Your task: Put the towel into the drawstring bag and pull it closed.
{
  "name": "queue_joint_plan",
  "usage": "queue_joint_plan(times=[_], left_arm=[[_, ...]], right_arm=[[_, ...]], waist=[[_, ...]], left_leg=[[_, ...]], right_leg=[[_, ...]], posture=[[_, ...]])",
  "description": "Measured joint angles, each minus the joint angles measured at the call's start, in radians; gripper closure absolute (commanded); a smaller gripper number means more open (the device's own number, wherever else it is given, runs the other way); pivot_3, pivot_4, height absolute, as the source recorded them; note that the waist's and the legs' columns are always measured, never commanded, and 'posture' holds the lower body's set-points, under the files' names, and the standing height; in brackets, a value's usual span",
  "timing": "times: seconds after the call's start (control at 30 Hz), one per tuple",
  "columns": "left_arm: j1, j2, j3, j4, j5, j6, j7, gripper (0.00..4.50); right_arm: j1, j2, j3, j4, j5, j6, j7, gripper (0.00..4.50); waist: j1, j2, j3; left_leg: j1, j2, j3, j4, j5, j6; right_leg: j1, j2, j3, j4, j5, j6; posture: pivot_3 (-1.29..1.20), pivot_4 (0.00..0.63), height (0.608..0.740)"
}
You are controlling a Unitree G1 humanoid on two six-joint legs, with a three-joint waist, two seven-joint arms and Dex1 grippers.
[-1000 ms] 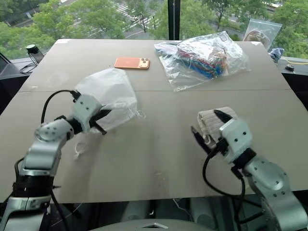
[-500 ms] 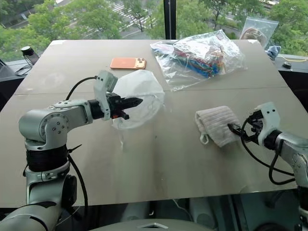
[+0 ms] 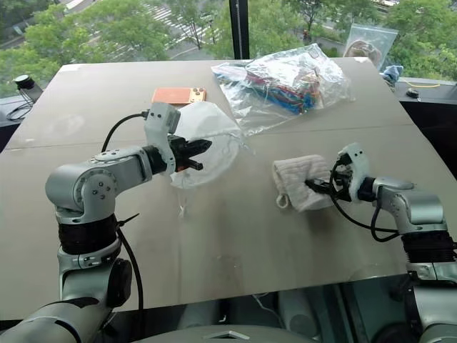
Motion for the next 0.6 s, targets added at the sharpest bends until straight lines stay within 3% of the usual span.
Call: queue_joint_plan(times=[0.13, 0.2, 0.33, 0.5, 0.6], left_arm=[[-0.004, 0.010, -0.009, 0.000, 0.004, 0.021, 0.015, 4.50], [-0.008, 0.019, -0.019, 0.002, 0.003, 0.022, 0.014, 4.50], [-0.014, -0.022, -0.016, 0.021, -0.018, 0.008, -0.003, 4.50], [-0.043, 0.022, -0.099, 0.086, 0.028, -0.082, -0.031, 4.50], [-0.060, 0.021, -0.194, 0.106, 0.041, -0.170, -0.105, 4.50]], right_arm=[[0.051, 0.054, -0.012, -0.043, 0.018, -0.027, 0.014, 3.77], [0.087, 0.078, -0.037, -0.086, 0.036, -0.034, 0.014, 4.37], [0.176, 0.120, 0.005, -0.254, 0.065, -0.081, 0.043, 4.48], [0.201, 0.113, 0.063, -0.460, 0.098, -0.085, 0.071, 4.48], [0.100, 0.215, 0.228, -0.540, 0.038, -0.092, 0.003, 4.48]], waist=[[-0.002, 0.001, 0.000], [-0.002, 0.001, 0.001], [0.009, 0.004, 0.003], [0.024, 0.006, 0.004], [0.028, 0.006, 0.004]], left_leg=[[0.000, 0.001, -0.001, 0.000, 0.000, 0.000], [0.000, 0.001, -0.001, 0.000, 0.000, 0.000], [-0.003, 0.000, -0.001, 0.000, 0.000, 0.000], [-0.003, -0.001, -0.001, 0.000, 0.000, 0.000], [-0.003, -0.001, -0.002, 0.000, 0.000, 0.000]], right_leg=[[0.000, 0.002, 0.000, 0.001, 0.000, 0.000], [0.000, 0.002, 0.000, 0.001, 0.000, -0.001], [-0.002, 0.000, 0.000, 0.000, 0.000, 0.000], [-0.002, -0.001, -0.001, 0.000, 0.000, 0.000], [-0.002, -0.001, -0.002, 0.000, 0.000, 0.000]], posture=[[0.00, 0.150, 0.740], [0.00, 0.150, 0.740], [0.00, 0.150, 0.740], [0.00, 0.150, 0.740], [0.00, 0.150, 0.740]])
